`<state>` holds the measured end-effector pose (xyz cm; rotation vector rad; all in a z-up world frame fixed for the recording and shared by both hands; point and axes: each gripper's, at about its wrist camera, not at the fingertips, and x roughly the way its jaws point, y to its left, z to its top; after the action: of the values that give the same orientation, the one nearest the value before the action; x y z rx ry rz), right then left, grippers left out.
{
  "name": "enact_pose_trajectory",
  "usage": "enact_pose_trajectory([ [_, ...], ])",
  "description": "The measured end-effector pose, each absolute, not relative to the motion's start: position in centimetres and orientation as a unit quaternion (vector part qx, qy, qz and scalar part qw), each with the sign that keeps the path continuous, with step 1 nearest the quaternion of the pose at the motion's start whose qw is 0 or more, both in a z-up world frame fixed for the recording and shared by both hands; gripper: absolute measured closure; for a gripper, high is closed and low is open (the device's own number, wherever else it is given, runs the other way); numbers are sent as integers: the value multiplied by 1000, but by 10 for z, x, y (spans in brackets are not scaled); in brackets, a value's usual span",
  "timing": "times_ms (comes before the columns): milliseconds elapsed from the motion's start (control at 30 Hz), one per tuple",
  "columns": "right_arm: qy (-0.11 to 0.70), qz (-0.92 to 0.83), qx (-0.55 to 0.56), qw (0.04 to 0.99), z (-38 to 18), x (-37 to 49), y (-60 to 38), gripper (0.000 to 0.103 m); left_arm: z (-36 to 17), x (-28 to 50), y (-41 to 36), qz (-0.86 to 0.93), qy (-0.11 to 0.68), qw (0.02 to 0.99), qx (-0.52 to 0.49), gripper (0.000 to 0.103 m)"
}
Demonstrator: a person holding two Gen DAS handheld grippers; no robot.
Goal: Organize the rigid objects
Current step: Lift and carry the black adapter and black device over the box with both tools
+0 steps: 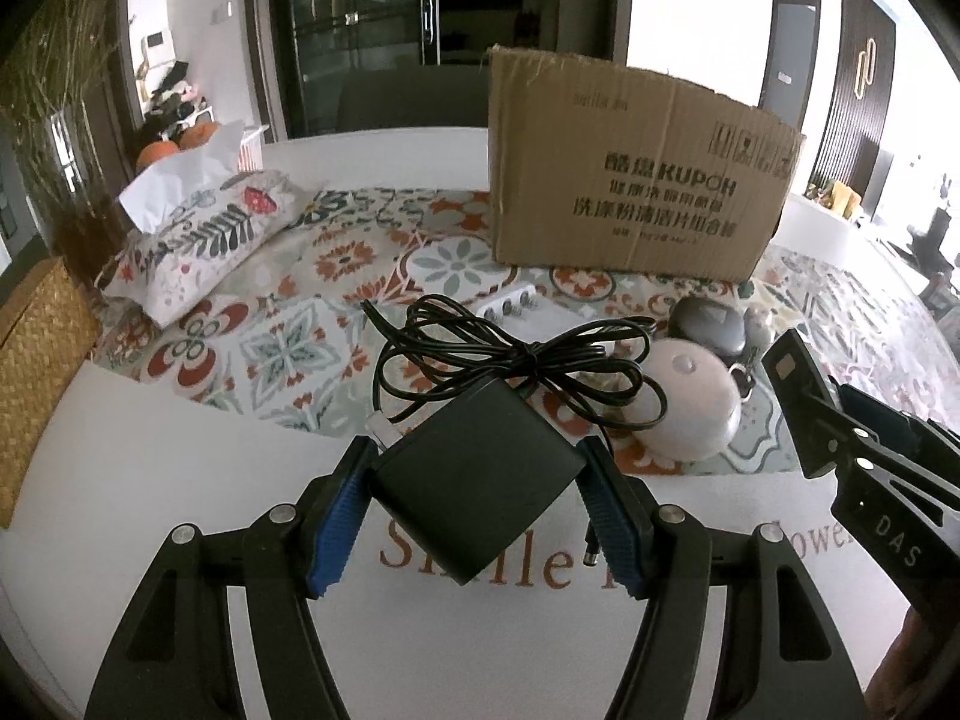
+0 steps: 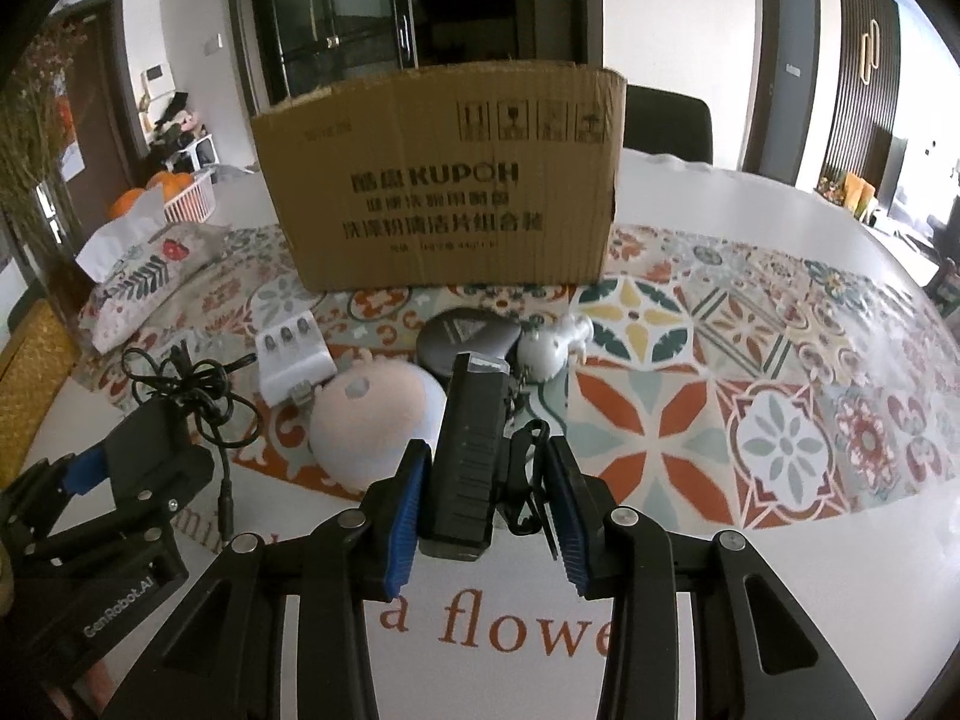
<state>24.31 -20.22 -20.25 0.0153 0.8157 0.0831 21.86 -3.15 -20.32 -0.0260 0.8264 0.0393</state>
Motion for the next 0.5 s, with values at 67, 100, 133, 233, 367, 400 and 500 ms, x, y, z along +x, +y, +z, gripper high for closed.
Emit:
enact_pose_trajectory([
  [67,393,40,9,918,-198,244,-203,63,-196,220,-32,19,396,918,-11,36],
  [100,392,41,10,919,-194,244,-203,63,-192,220,-33,18,394,919,-10,36],
  [133,390,40,12,920,-192,244,-203,63,-188,221,-33,17,392,920,-9,36],
  [233,381,40,14,924,-180,245,-203,63,-176,223,-33,14,385,923,-8,36],
  [367,363,41,15,931,-159,245,-203,63,-152,225,-34,9,365,931,-4,36],
  [400,359,40,15,932,-154,245,-203,63,-147,226,-35,8,362,932,-3,36],
  [500,346,39,18,937,-137,245,-203,63,-132,228,-35,2,350,937,-5,36],
])
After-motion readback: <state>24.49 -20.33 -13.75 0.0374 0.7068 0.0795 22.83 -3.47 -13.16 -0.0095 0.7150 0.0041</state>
